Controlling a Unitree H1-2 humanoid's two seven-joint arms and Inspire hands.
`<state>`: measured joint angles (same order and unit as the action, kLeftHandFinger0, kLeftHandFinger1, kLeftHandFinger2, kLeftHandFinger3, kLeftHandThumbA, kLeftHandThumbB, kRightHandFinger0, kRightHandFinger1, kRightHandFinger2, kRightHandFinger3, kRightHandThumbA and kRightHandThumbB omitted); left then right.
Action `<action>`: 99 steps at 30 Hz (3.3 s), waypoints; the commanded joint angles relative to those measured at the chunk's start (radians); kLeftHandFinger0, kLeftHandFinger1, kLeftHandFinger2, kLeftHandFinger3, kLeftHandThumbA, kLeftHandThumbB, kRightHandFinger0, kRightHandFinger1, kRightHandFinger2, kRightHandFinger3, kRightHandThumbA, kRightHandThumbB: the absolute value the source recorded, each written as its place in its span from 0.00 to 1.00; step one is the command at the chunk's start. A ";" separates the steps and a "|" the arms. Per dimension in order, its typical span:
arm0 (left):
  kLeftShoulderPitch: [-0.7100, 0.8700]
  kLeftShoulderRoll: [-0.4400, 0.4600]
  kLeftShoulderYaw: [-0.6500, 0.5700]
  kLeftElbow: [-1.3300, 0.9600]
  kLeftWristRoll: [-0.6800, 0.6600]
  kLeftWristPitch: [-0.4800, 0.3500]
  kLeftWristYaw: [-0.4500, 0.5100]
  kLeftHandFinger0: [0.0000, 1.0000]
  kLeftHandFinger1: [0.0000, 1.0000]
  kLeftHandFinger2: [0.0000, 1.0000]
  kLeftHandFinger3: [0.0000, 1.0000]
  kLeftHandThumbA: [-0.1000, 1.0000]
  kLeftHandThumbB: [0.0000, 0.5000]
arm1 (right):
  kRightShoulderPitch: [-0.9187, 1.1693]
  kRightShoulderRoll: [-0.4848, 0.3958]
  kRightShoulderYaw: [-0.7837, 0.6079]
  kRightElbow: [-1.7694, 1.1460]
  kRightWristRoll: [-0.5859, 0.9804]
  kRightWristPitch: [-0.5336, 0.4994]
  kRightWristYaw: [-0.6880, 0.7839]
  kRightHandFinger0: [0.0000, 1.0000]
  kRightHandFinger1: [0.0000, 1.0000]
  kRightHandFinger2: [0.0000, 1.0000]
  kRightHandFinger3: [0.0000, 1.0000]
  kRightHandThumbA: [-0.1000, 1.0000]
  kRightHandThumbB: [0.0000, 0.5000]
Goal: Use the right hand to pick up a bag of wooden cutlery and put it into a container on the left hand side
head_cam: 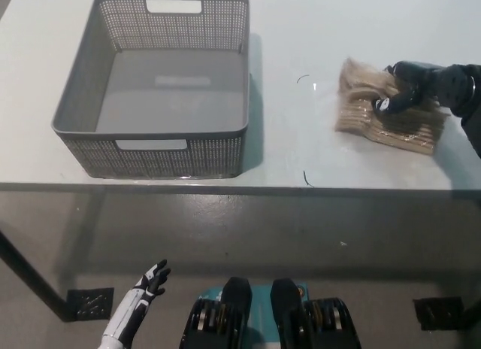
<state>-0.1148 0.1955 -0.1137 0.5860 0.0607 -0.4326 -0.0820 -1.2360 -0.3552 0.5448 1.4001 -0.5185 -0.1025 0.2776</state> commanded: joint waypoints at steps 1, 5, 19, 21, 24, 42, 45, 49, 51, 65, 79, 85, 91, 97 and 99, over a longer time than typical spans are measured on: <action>-0.046 0.015 0.013 0.000 -0.012 -0.037 0.002 1.00 1.00 1.00 1.00 1.00 0.66 | -0.040 -0.042 -0.091 0.004 0.060 -0.057 -0.262 0.10 0.68 0.95 0.96 0.00 0.30; -0.045 0.014 0.014 -0.002 -0.016 -0.037 -0.006 1.00 1.00 1.00 1.00 1.00 0.69 | -0.048 -0.043 -0.168 -0.003 0.108 -0.095 -0.286 0.12 0.68 0.98 1.00 0.00 0.24; -0.044 0.009 0.023 0.010 -0.025 -0.037 -0.009 1.00 1.00 1.00 1.00 1.00 0.69 | -0.184 0.019 -0.383 -0.018 0.202 -0.088 -0.273 0.15 0.62 0.94 0.94 0.00 0.30; -0.044 0.011 0.021 0.009 -0.022 -0.037 -0.009 1.00 1.00 1.00 1.00 1.00 0.70 | -0.199 0.031 -0.394 -0.020 0.205 -0.079 -0.278 0.14 0.60 0.93 0.92 0.00 0.32; -0.042 0.010 0.020 0.001 -0.018 -0.037 -0.006 1.00 1.00 1.00 1.00 1.00 0.67 | -0.225 0.053 -0.417 -0.022 0.226 -0.079 -0.273 0.13 0.59 0.92 0.91 0.00 0.30; -0.060 0.007 0.009 0.013 -0.020 -0.037 -0.030 1.00 1.00 1.00 1.00 1.00 0.68 | -0.369 0.304 -0.489 -0.038 0.287 -0.082 -0.274 0.23 0.58 0.57 0.69 0.00 0.31; -0.065 0.007 0.006 0.014 -0.014 -0.037 -0.030 1.00 1.00 1.00 1.00 1.00 0.70 | -0.379 0.344 -0.492 -0.033 0.294 -0.062 -0.283 0.01 0.36 0.68 0.75 0.00 0.30; -0.071 0.011 0.000 0.009 -0.013 -0.037 -0.041 1.00 1.00 0.97 1.00 1.00 0.72 | -0.384 0.408 -0.485 -0.027 0.295 -0.059 -0.300 0.00 0.42 0.83 0.87 0.00 0.33; -0.078 0.013 -0.006 0.012 -0.008 -0.037 -0.042 1.00 1.00 0.96 1.00 1.00 0.74 | -0.385 0.425 -0.494 -0.026 0.308 -0.057 -0.298 0.00 0.45 0.80 0.89 0.00 0.34; -0.088 0.033 -0.046 -0.002 0.009 -0.037 -0.044 1.00 1.00 0.92 1.00 1.00 0.65 | -0.346 0.415 -0.434 -0.017 0.287 -0.012 -0.119 1.00 1.00 1.00 1.00 0.75 1.00; -0.097 0.037 -0.067 0.010 0.020 -0.037 -0.037 1.00 0.97 0.89 1.00 1.00 0.68 | -0.324 0.311 -0.398 -0.047 0.274 -0.059 -0.123 1.00 1.00 1.00 1.00 0.84 0.85; -0.097 0.048 -0.070 -0.001 0.024 -0.037 -0.041 1.00 0.96 0.89 1.00 1.00 0.64 | -0.223 0.209 -0.454 -0.291 0.333 -0.047 -0.062 1.00 1.00 1.00 1.00 0.87 0.81; -0.099 0.053 -0.060 0.003 0.010 -0.037 -0.053 1.00 0.96 0.88 1.00 1.00 0.66 | 0.072 0.121 -0.518 -0.864 0.407 0.076 -0.009 1.00 1.00 1.00 1.00 0.88 0.77; -0.092 0.053 -0.062 0.002 0.036 -0.037 -0.020 0.99 0.95 0.88 1.00 1.00 0.61 | 0.364 0.083 -0.575 -1.251 0.483 0.118 0.007 1.00 1.00 1.00 1.00 0.88 0.74; -0.088 0.054 -0.058 -0.001 0.031 -0.037 -0.019 0.98 0.95 0.89 1.00 1.00 0.58 | 0.432 0.075 -0.580 -1.319 0.496 0.121 0.011 1.00 1.00 1.00 1.00 0.89 0.73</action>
<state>-0.1877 0.2227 -0.1776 0.5996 0.0837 -0.4300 -0.1146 -1.0363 -0.1571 0.0700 0.7377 -0.2128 -0.0904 0.1889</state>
